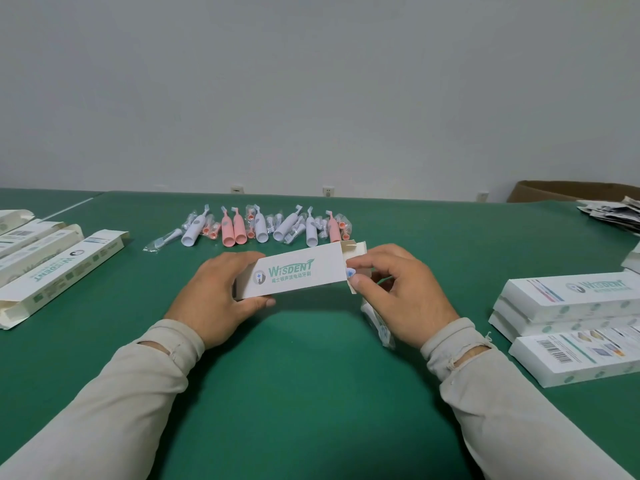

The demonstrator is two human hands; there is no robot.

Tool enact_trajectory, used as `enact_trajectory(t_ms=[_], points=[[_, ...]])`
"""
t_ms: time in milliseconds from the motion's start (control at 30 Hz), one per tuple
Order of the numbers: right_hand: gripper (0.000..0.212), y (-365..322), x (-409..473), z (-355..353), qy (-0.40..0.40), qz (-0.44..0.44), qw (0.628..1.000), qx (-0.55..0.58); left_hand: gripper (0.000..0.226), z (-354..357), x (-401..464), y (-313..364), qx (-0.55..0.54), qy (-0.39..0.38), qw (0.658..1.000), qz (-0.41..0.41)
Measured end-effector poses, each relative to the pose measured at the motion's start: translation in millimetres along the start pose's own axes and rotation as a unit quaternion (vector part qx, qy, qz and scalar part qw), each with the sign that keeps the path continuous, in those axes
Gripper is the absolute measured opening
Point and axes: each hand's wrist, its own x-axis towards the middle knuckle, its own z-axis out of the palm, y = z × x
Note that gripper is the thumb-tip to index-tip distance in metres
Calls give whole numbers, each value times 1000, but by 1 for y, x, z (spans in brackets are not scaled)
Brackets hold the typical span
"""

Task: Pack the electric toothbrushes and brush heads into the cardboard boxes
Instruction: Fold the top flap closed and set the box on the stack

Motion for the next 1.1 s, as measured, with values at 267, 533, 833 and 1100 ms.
enact_trajectory(t_ms=[267, 533, 833, 1100], points=[[8, -2, 1, -2, -44, 12, 999, -21, 61, -2, 0, 4, 7, -9, 1000, -9], [13, -5, 0, 2, -88, 64, 993, 34, 63, -2, -1, 7, 16, -26, 1000, -2], [11, -5, -1, 9, -87, 19, 996, 16, 74, -1, 0, 14, 69, -67, 995, -33], [34, -5, -1, 9, -125, 50, 989, 67, 56, -1, 0, 15, 54, -47, 996, -56]])
